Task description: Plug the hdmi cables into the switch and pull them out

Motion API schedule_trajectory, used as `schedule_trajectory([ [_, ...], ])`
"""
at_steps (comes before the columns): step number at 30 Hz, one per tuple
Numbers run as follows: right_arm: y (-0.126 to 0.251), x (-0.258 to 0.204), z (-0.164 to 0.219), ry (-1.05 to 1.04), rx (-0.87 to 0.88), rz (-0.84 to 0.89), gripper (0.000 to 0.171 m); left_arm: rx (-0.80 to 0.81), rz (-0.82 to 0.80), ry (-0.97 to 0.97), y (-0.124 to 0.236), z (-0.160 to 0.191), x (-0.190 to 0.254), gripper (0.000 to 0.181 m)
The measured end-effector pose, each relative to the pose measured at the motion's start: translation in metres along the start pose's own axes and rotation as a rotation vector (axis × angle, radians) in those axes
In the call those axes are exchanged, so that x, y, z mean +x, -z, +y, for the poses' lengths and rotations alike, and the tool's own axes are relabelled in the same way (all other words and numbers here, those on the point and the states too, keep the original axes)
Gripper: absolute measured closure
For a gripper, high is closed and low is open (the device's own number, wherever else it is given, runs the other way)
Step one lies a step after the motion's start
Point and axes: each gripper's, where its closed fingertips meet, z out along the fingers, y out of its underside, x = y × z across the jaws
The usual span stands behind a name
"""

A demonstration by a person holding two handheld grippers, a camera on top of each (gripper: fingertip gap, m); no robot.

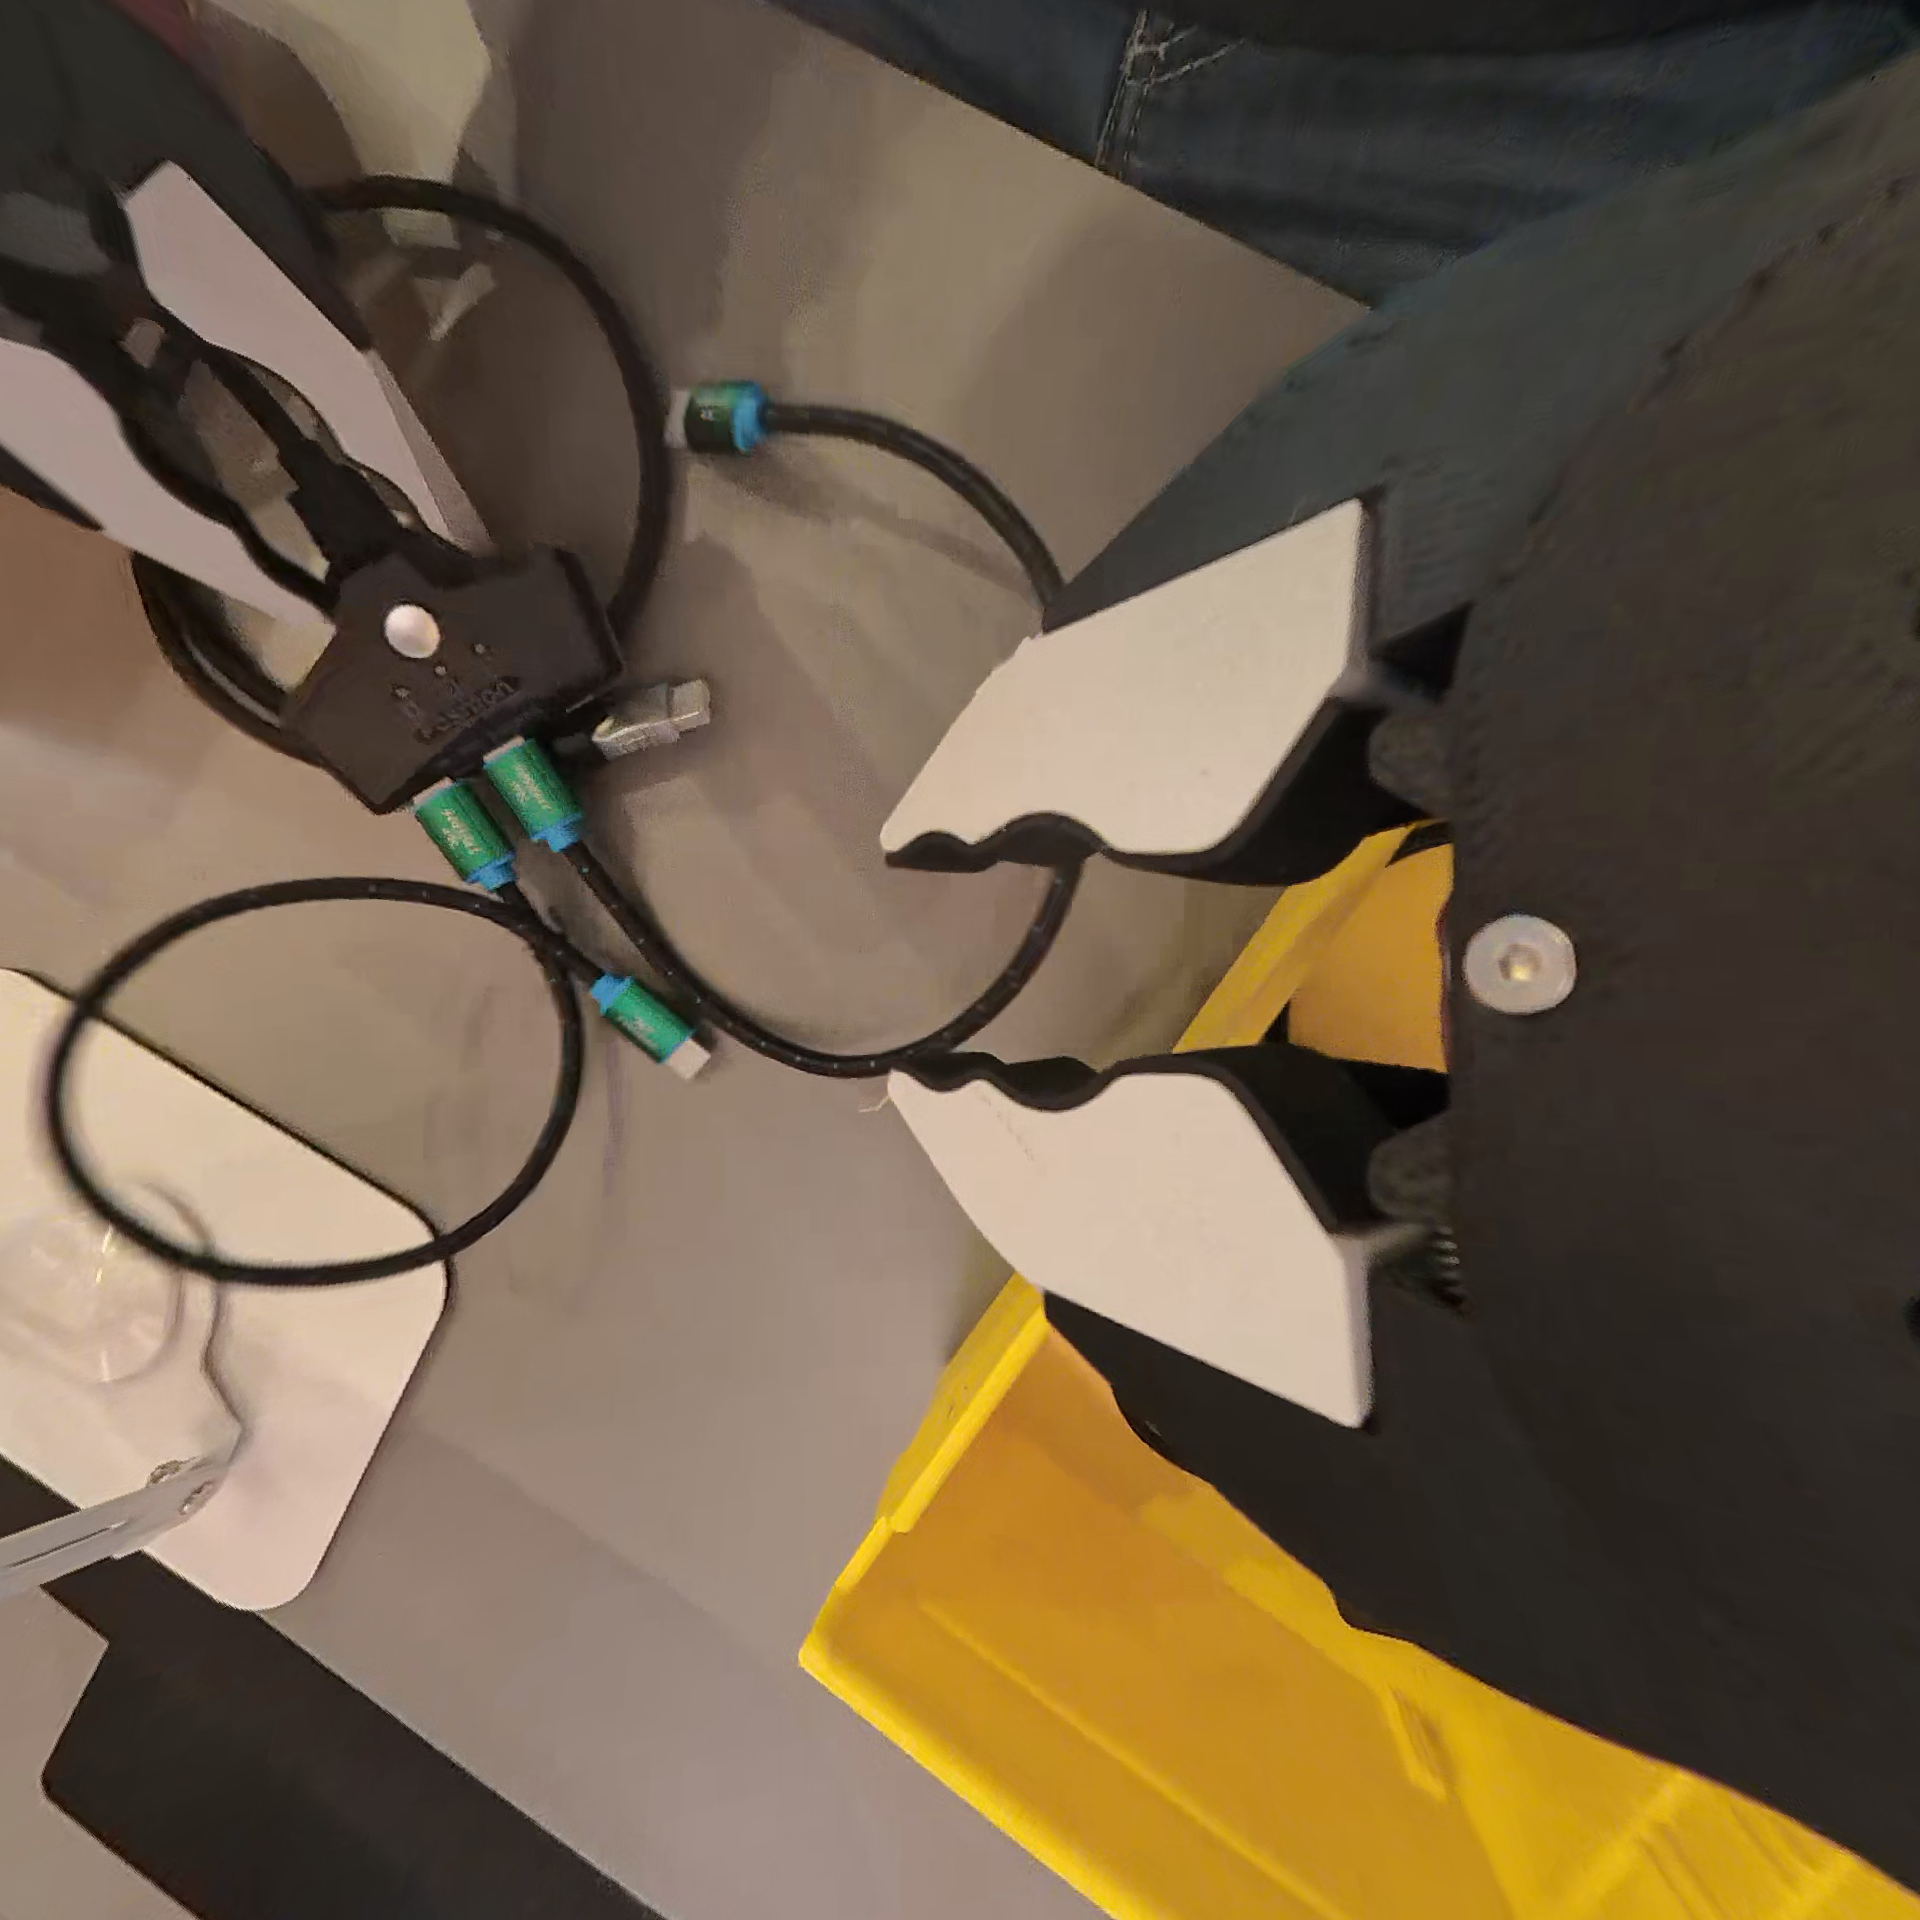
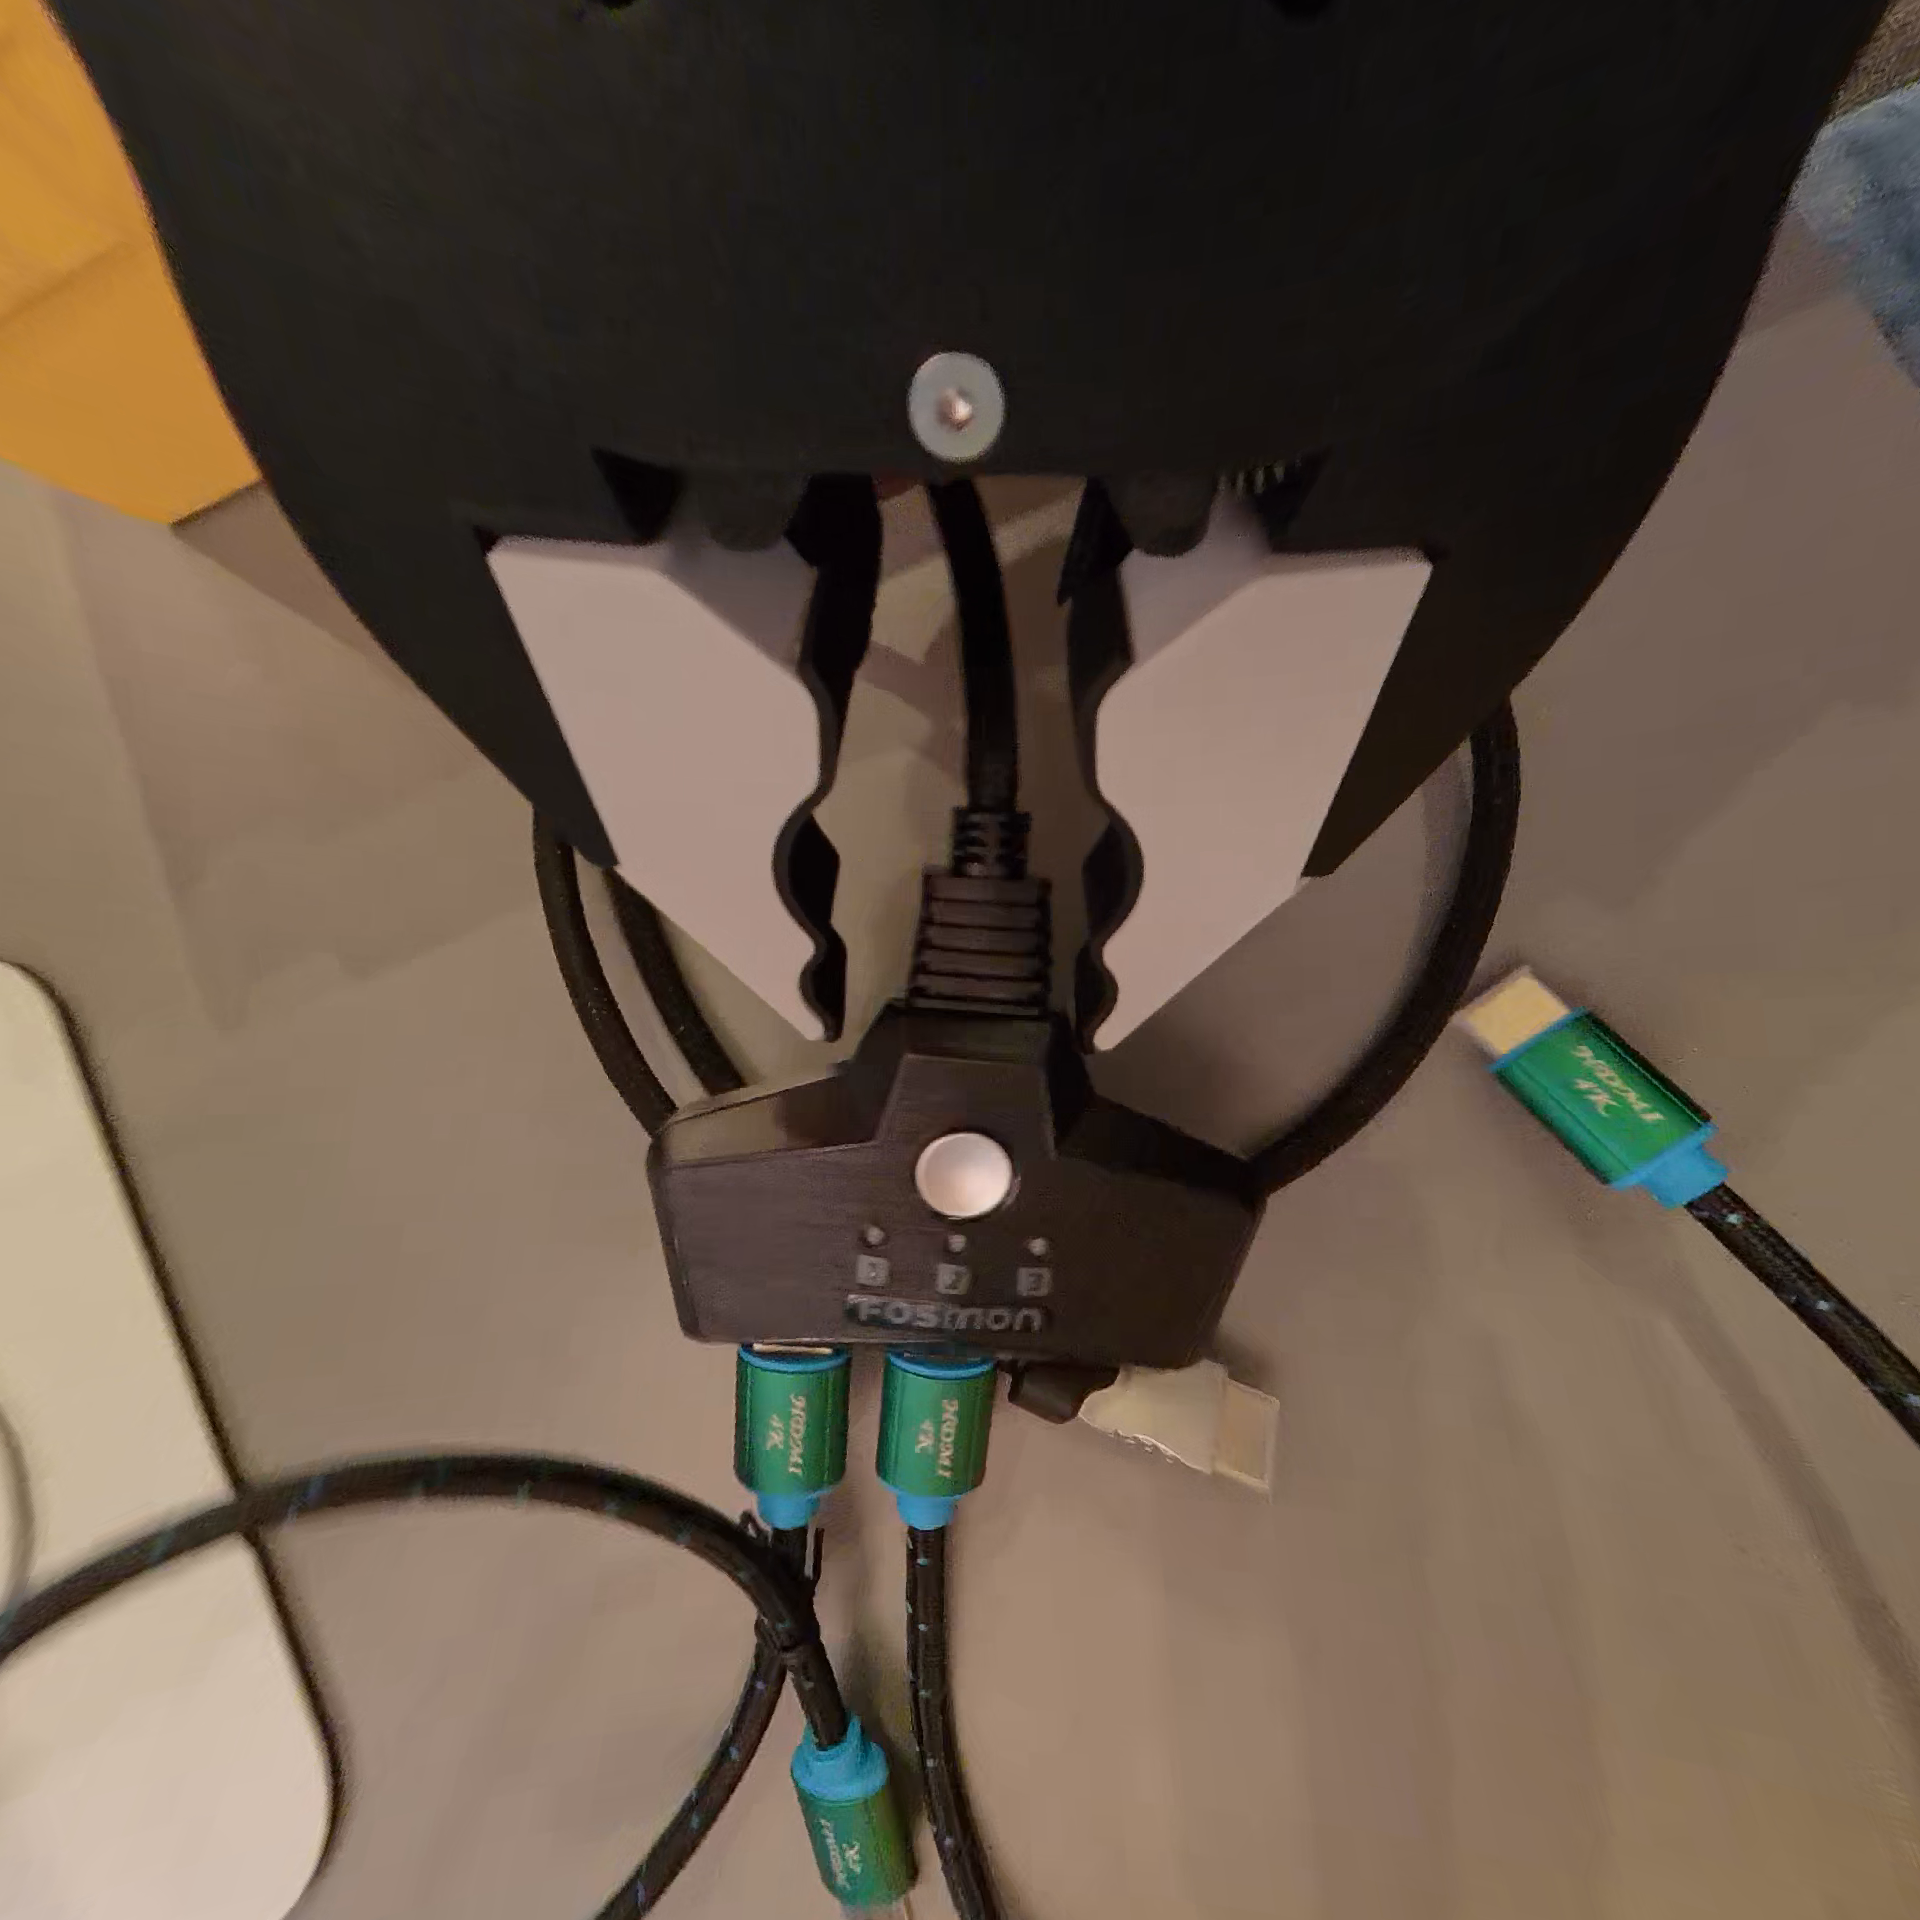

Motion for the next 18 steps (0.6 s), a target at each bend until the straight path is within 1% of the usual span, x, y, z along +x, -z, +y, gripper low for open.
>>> schedule_trajectory([
  [2, 0.003, 0.007, -0.003, 0.042, -0.017, 0.032, 0.113, -0.026, -0.01, -0.025, -0.001, 0.003, 0.0, 0.148],
  [5, -0.001, 0.018, -0.005, 0.071, -0.061, 0.054, 0.101, -0.018, -0.001, -0.016, -0.002, 0.003, 0.0, 0.148],
  [6, -0.004, 0.024, -0.003, 0.075, -0.089, 0.065, 0.089, -0.009, 0.004, -0.009, -0.001, 0.002, -0.001, 0.148],
  [8, -0.015, 0.031, 0.003, 0.072, -0.154, 0.036, 0.073, 0.0, -0.003, -0.005, 0.002, 0.001, -0.004, 0.148],
  [9, -0.017, 0.033, 0.0, 0.068, -0.159, 0.014, 0.072, 0.005, -0.006, -0.006, 0.004, 0.001, -0.005, 0.148],
  [10, -0.018, 0.039, -0.003, 0.091, -0.165, 0.032, 0.072, 0.012, -0.002, -0.01, 0.007, 0.0, -0.005, 0.148],
  [12, -0.021, 0.042, -0.008, 0.134, -0.181, 0.019, 0.066, 0.027, -0.01, -0.012, 0.013, -0.002, -0.007, 0.148],
  [16, -0.032, 0.041, -0.004, 0.048, -0.226, -0.152, 0.064, 0.046, -0.03, -0.013, 0.028, -0.003, -0.016, 0.147],
  [17, -0.034, 0.046, -0.005, 0.053, -0.21, -0.153, 0.063, 0.058, -0.034, -0.011, 0.033, -0.003, -0.019, 0.147],
  [18, -0.034, 0.05, -0.005, 0.059, -0.215, -0.155, 0.066, 0.078, -0.042, -0.007, 0.041, -0.005, -0.023, 0.147],
])
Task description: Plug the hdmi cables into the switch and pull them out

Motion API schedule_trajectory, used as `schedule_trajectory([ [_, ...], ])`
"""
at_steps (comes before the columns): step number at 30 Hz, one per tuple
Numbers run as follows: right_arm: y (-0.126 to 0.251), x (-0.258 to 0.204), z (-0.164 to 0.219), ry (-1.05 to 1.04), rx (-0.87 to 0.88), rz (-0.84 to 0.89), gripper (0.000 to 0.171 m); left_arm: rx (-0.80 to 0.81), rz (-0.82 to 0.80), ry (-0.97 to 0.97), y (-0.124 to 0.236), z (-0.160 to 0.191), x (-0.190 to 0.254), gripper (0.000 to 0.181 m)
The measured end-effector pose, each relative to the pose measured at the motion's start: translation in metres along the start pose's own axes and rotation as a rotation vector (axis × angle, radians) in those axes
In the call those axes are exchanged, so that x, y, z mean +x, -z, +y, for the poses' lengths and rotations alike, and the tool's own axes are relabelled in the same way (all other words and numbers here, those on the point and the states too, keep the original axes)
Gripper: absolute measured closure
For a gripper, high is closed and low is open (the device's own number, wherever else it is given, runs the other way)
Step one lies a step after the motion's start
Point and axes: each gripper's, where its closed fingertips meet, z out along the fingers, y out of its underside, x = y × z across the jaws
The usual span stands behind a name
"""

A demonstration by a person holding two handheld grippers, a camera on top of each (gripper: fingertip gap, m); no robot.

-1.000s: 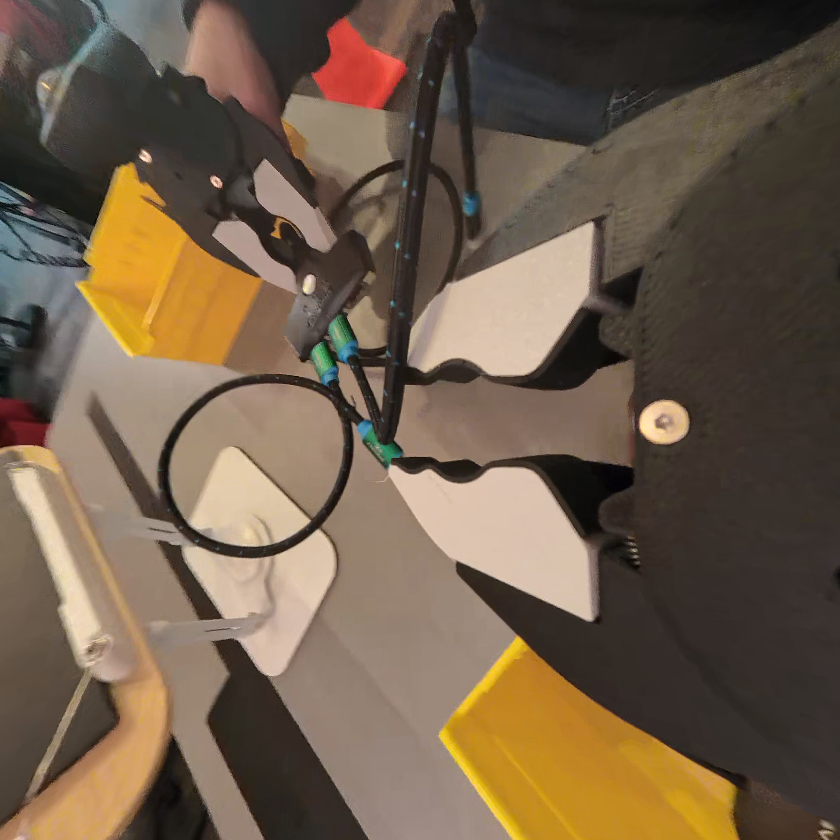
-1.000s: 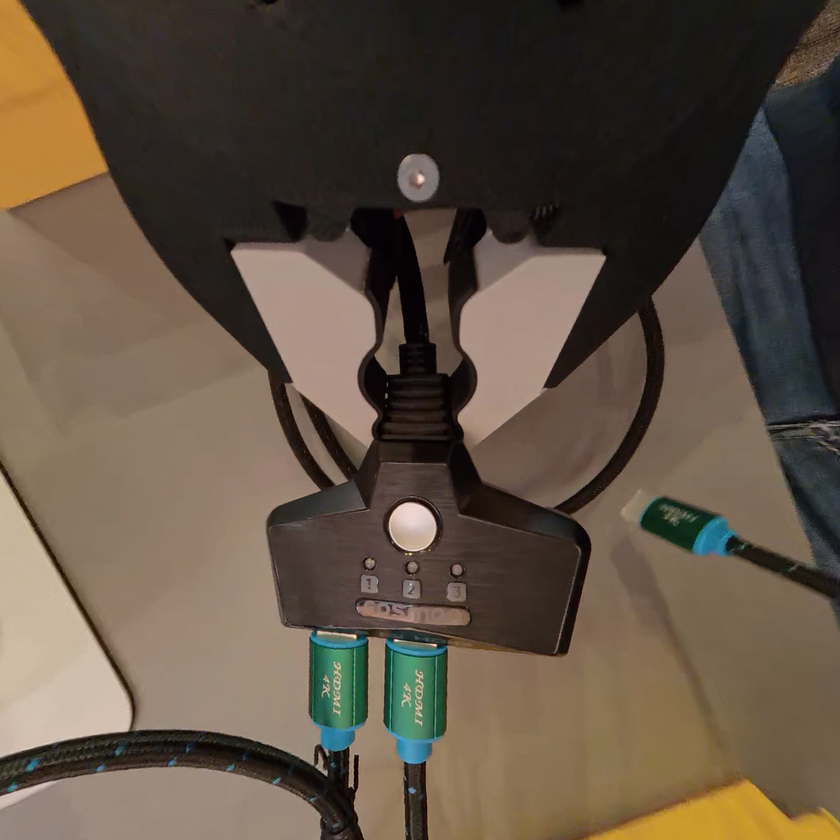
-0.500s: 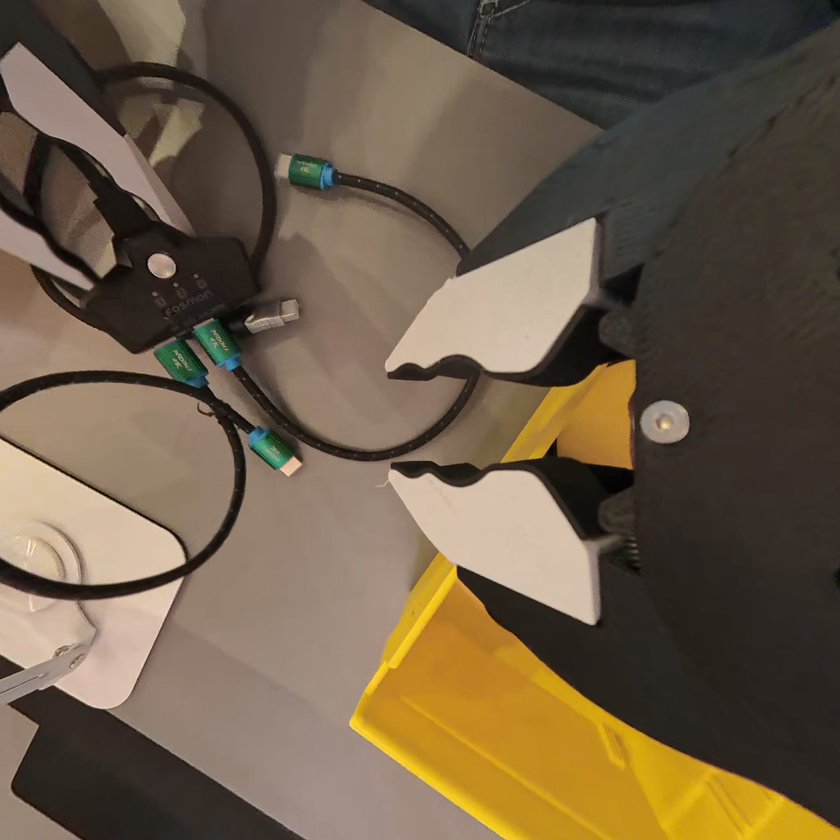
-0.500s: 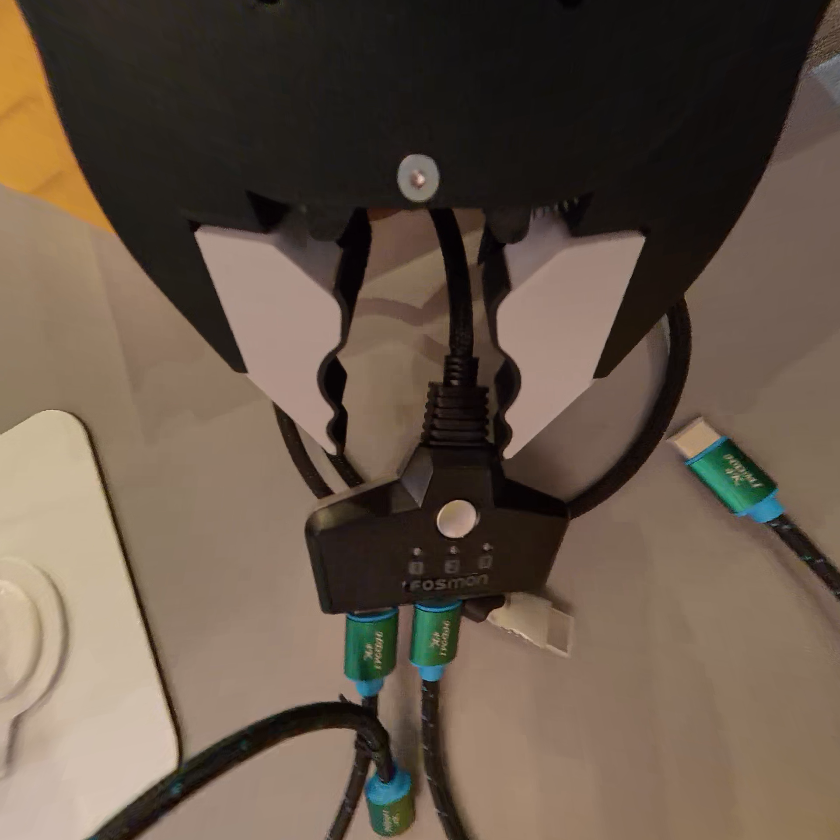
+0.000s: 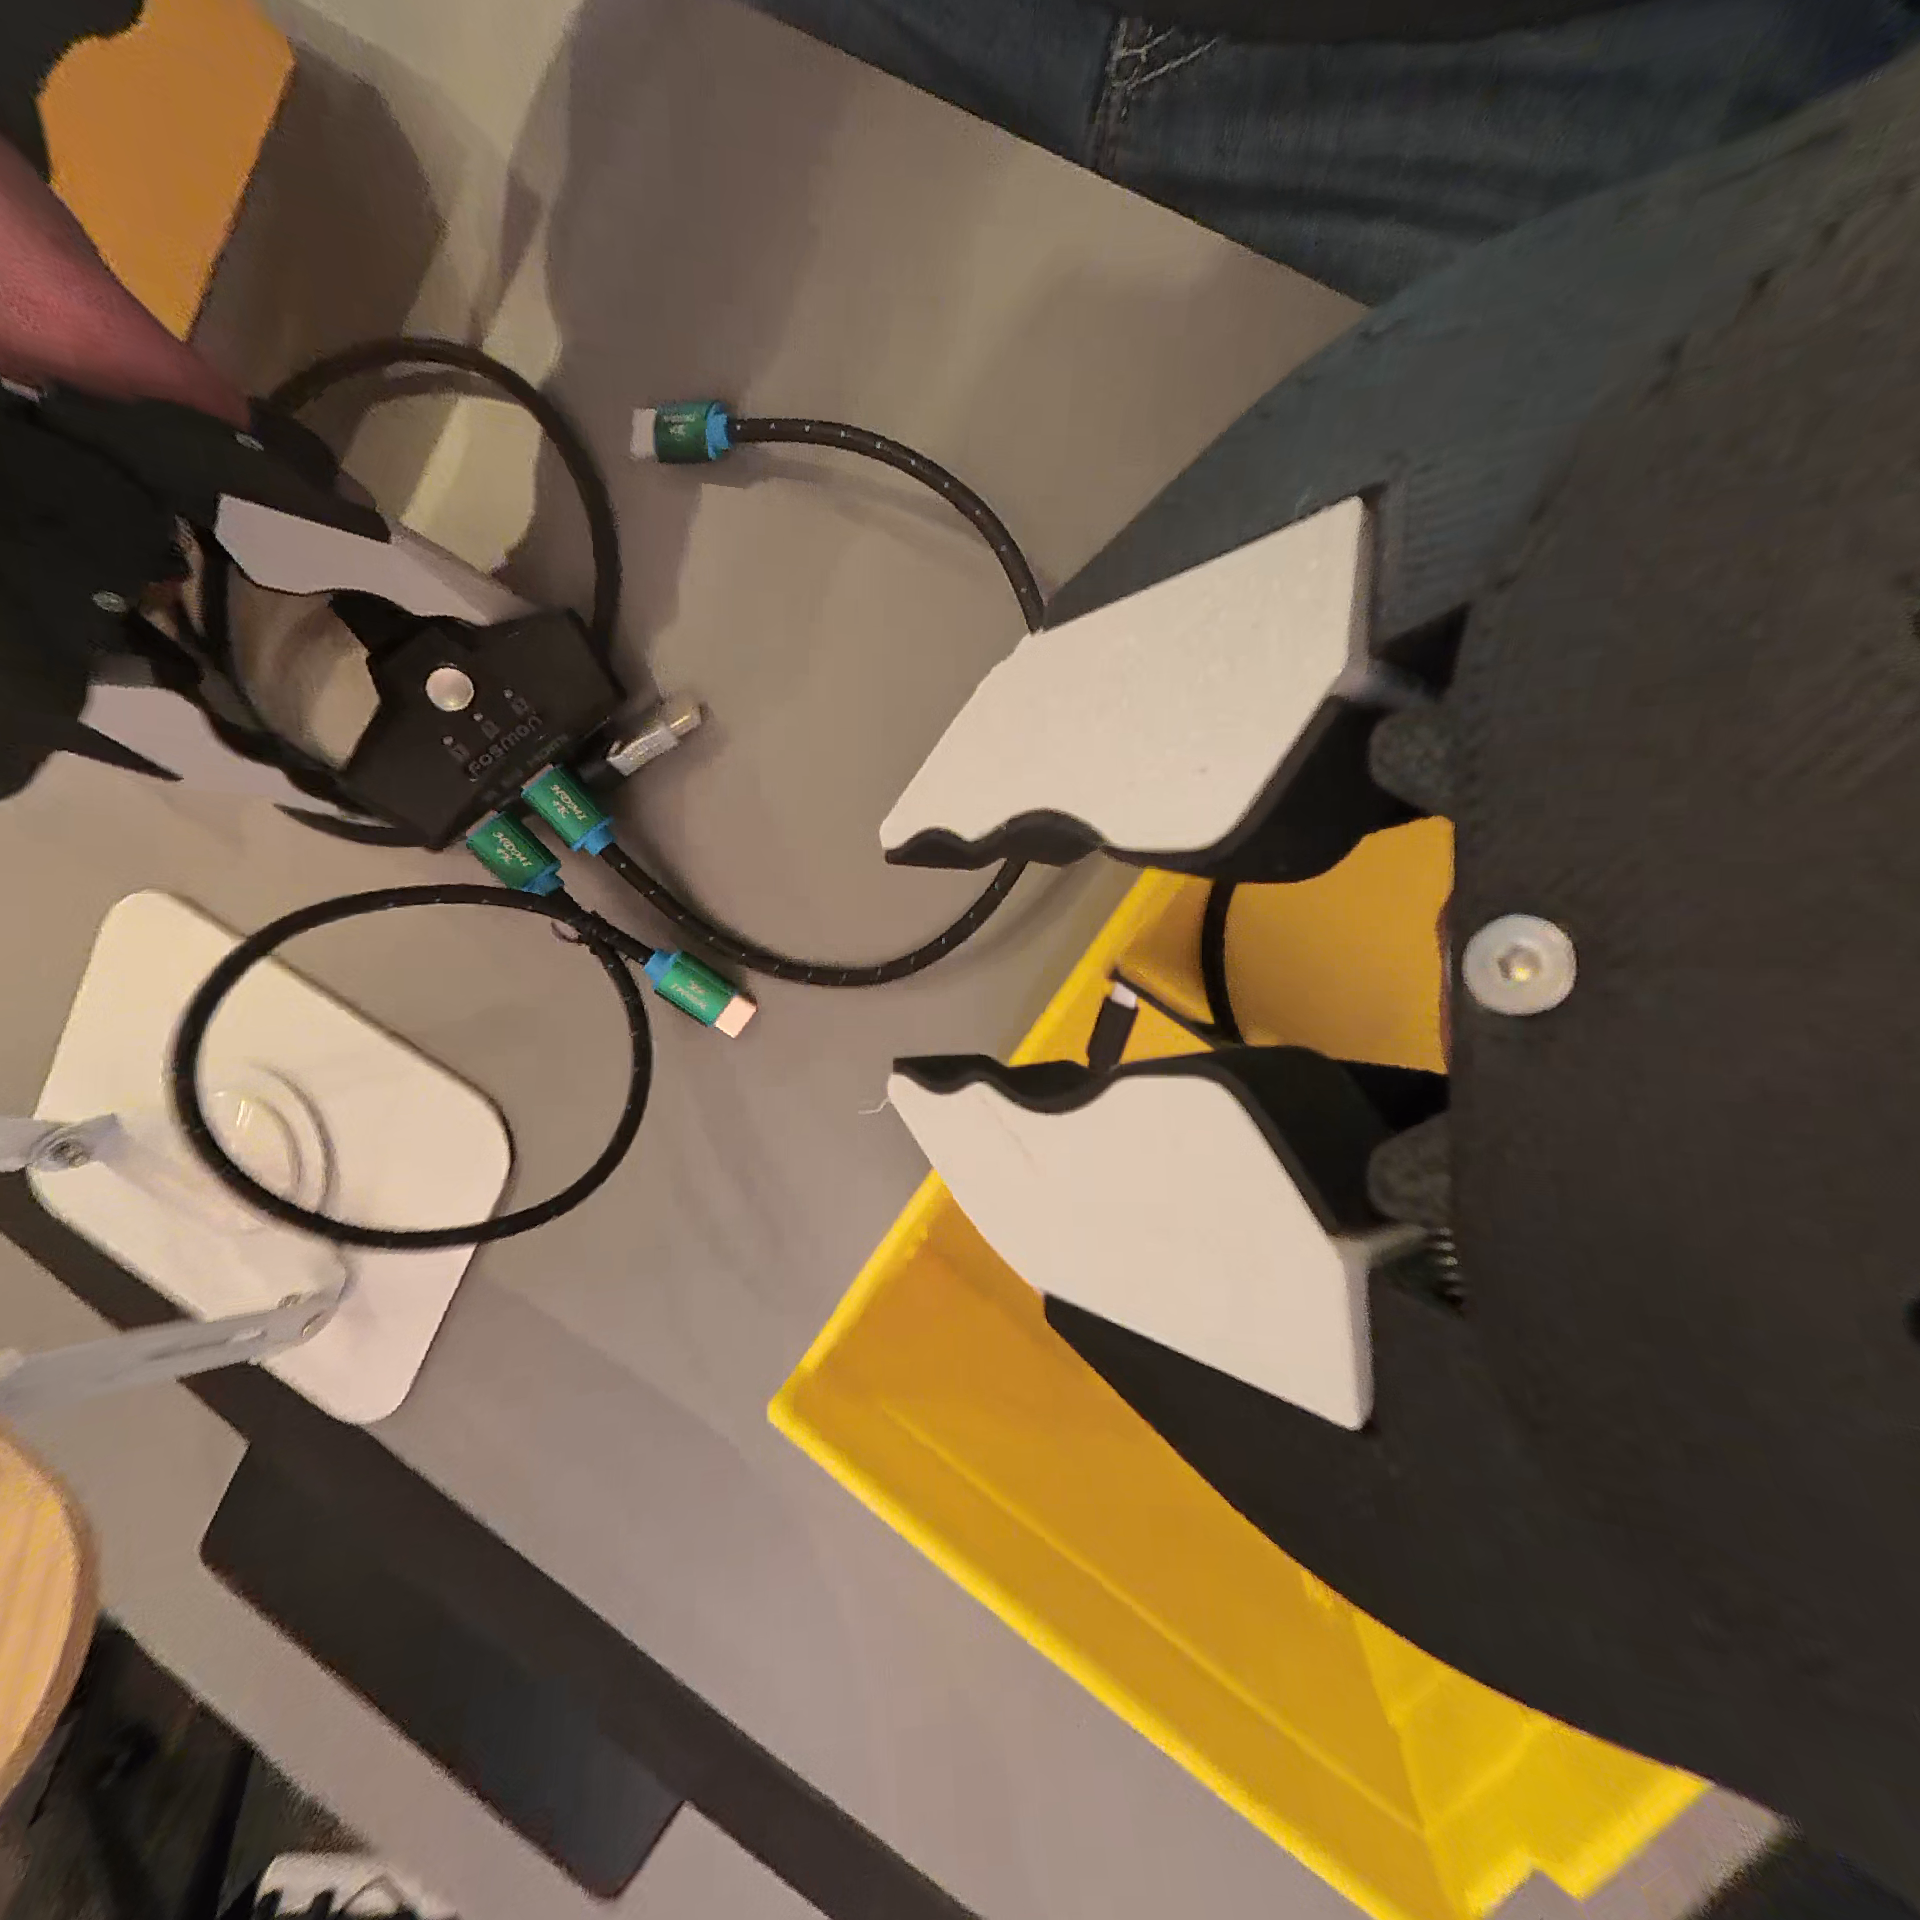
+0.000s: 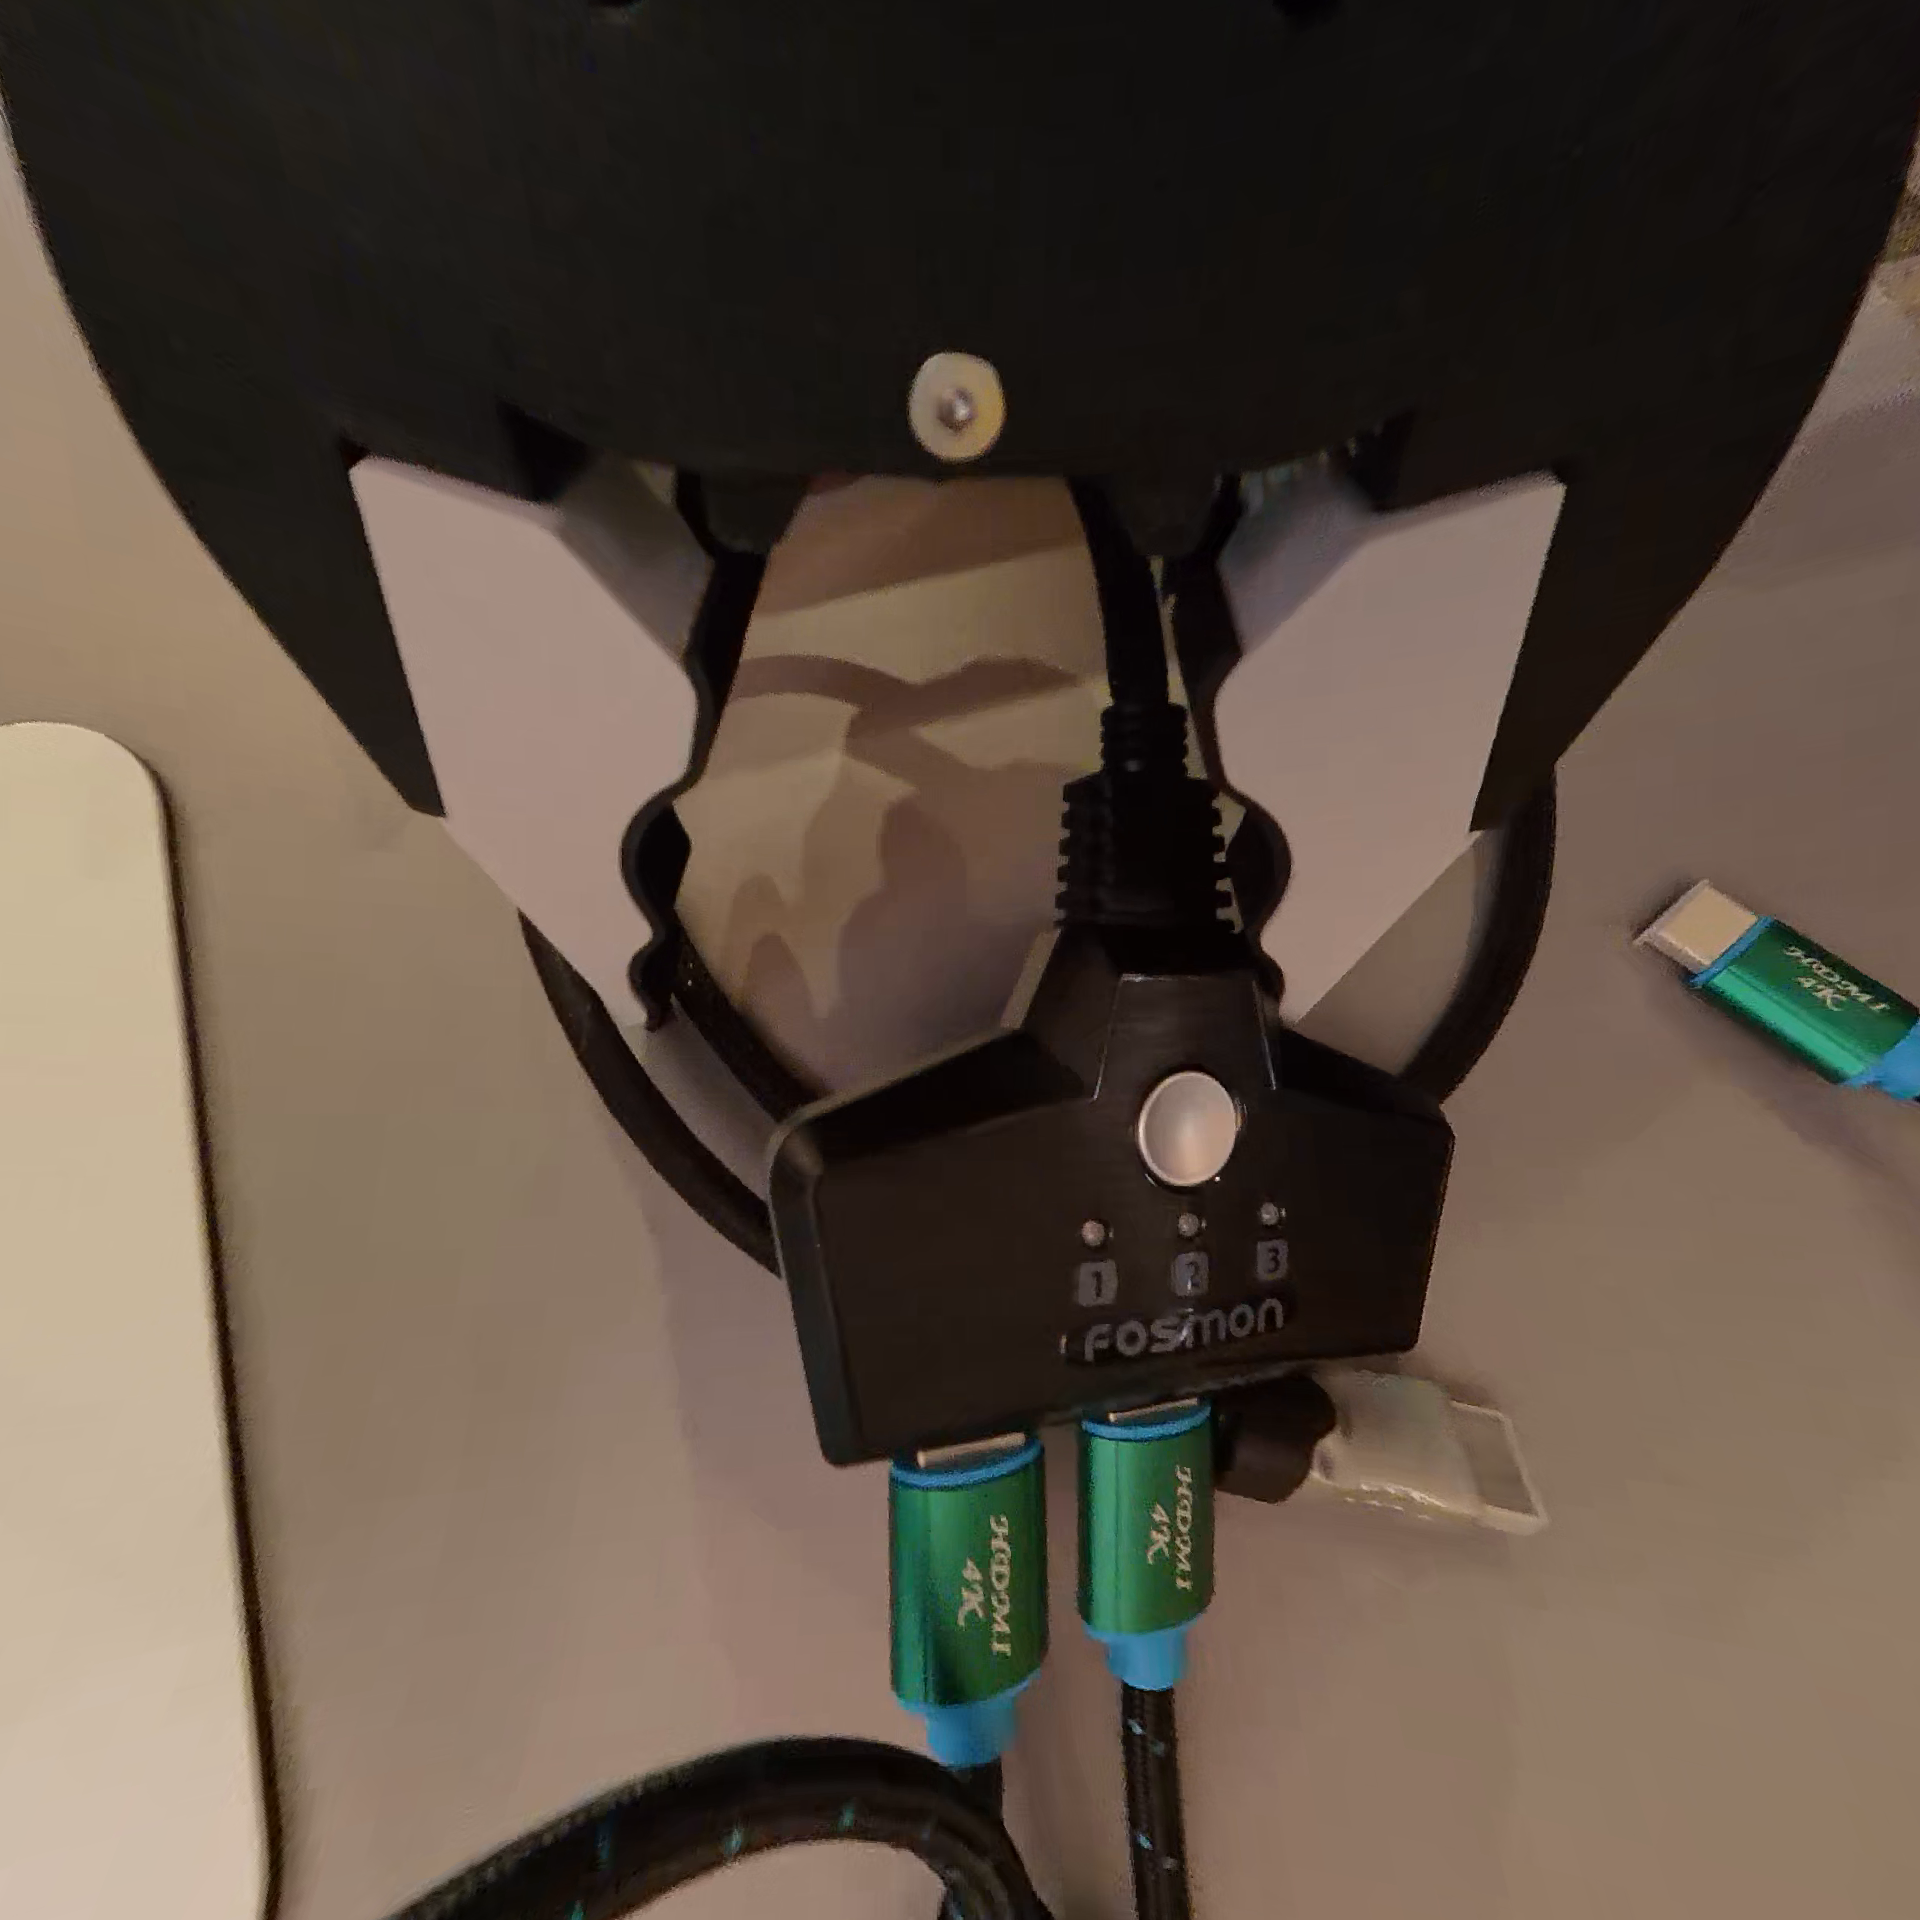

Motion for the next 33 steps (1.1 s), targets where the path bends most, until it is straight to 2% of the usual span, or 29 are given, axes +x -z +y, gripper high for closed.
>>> schedule_trajectory([
  [7, 0.03, 0.002, -0.017, 0.098, 0.0, -0.018, 0.076, 0.199, -0.103, 0.083, 0.077, -0.018, -0.04, 0.148],
  [10, 0.039, 0.019, -0.025, 0.144, -0.008, 0.042, 0.063, 0.251, -0.136, 0.105, 0.101, -0.02, -0.05, 0.148],
  [12, 0.03, 0.032, -0.022, 0.154, -0.057, 0.062, 0.039, 0.268, -0.139, 0.109, 0.108, -0.021, -0.051, 0.149],
  [14, 0.014, 0.034, -0.018, 0.153, -0.096, 0.018, 0.028, 0.268, -0.141, 0.107, 0.109, -0.02, -0.05, 0.148],
  [16, 0.003, 0.031, -0.013, 0.133, -0.124, -0.056, 0.032, 0.258, -0.14, 0.103, 0.107, -0.018, -0.049, 0.148],
  [18, -0.001, 0.026, -0.014, 0.105, -0.112, -0.12, 0.052, 0.247, -0.134, 0.096, 0.105, -0.015, -0.047, 0.148],
  [20, 0.0, 0.026, -0.016, 0.105, -0.097, -0.121, 0.064, 0.24, -0.133, 0.087, 0.103, -0.013, -0.046, 0.148],
  [22, 0.002, 0.022, -0.018, 0.117, -0.077, -0.125, 0.089, 0.24, -0.133, 0.09, 0.104, -0.011, -0.047, 0.148],
  [23, 0.002, 0.02, -0.019, 0.109, -0.074, -0.118, 0.094, 0.242, -0.134, 0.093, 0.105, -0.011, -0.047, 0.148],
  [30, 0.003, 0.007, -0.017, 0.001, 0.033, -0.094, 0.094, 0.273, -0.141, 0.094, 0.117, -0.013, -0.046, 0.148],
  [31, 0.003, 0.005, -0.016, -0.009, 0.034, -0.087, 0.091, 0.278, -0.141, 0.092, 0.119, -0.014, -0.046, 0.148],
  [33, 0.002, -0.004, -0.001, 0.061, -0.051, -0.069, 0.068, 0.283, -0.14, 0.089, 0.121, -0.016, -0.044, 0.148],
])
